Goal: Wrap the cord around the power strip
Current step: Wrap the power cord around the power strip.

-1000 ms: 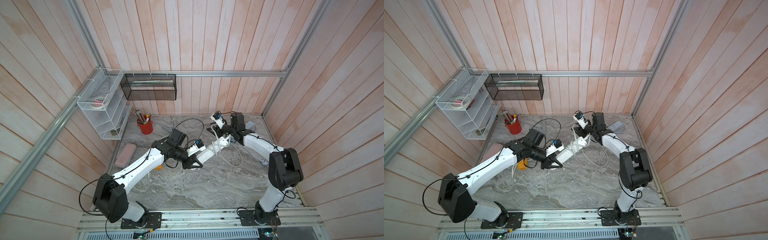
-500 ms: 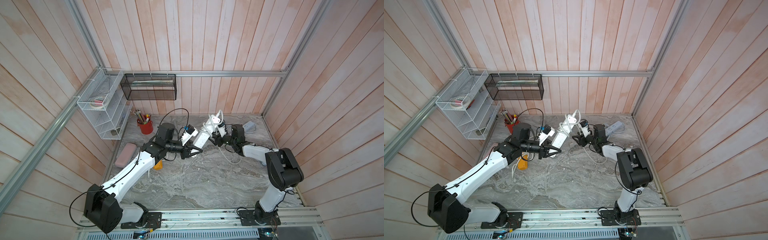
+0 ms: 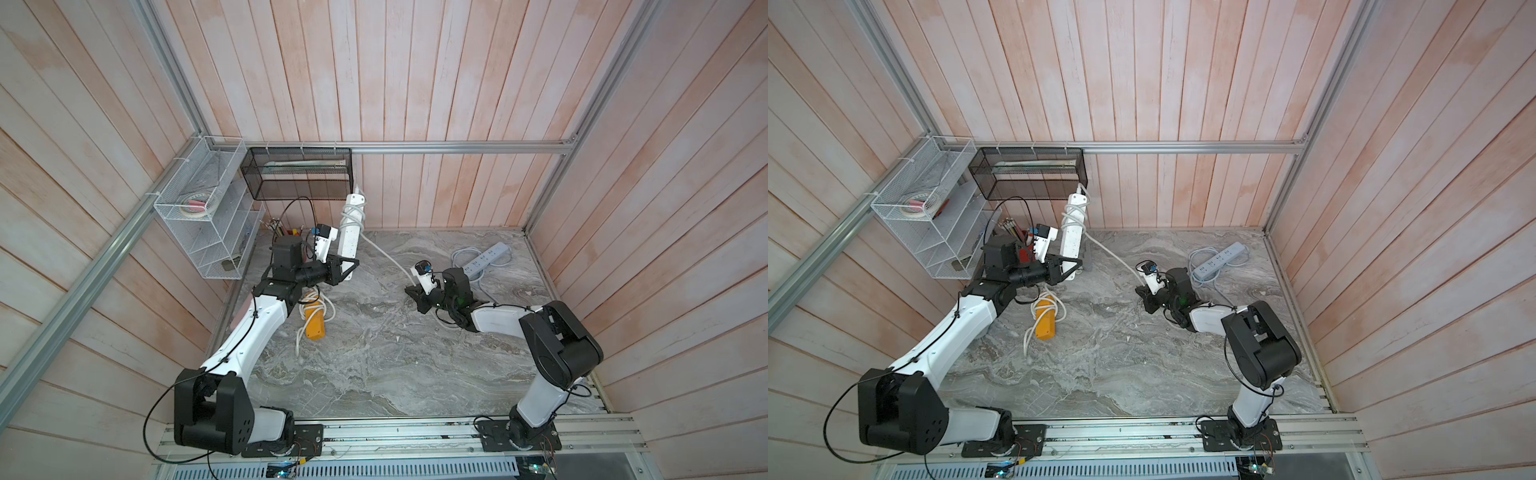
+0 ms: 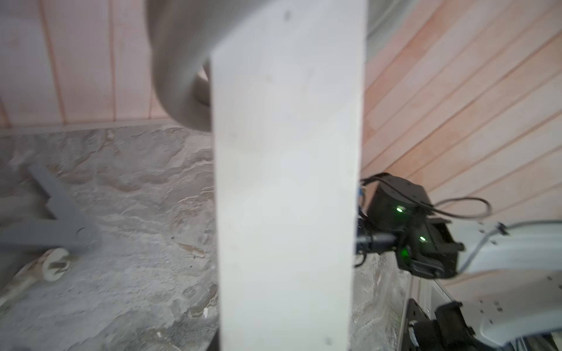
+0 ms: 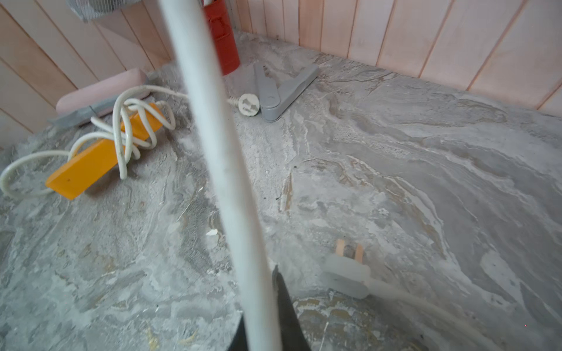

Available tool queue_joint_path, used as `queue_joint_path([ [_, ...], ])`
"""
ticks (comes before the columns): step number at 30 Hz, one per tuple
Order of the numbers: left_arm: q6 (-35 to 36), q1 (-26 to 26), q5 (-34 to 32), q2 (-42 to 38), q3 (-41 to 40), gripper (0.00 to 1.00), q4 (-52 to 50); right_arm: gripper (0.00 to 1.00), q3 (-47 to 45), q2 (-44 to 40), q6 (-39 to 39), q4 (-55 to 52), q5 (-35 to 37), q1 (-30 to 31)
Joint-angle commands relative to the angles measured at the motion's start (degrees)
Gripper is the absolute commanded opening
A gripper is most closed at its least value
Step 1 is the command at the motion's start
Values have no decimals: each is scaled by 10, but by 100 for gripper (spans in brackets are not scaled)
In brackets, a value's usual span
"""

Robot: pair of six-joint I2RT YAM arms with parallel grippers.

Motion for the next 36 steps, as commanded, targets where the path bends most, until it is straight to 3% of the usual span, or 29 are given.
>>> queue_joint_path([
  [1,36,22,-150,14,58,0,-4,0,1,-37,-112,-130,105,39],
  [6,102,17,-285,63,85,0,-56,0,22,-96,-219,-245,152,98],
  [9,167,-21,-341,110,119,0,-114,0,46,-147,-239,-272,139,120],
  [15,260,-113,-356,157,130,0,-188,0,155,-182,-263,-299,86,119],
  [18,303,-155,-302,146,115,0,-211,0,210,-162,-264,-321,52,92],
  [27,402,-235,-58,83,61,0,-315,0,376,-57,-282,-394,-10,-9],
  [32,423,-261,36,59,66,0,-326,0,448,23,-298,-431,-97,-67],
  [36,416,-258,72,-2,32,0,-256,3,465,99,-231,-404,-239,-120],
])
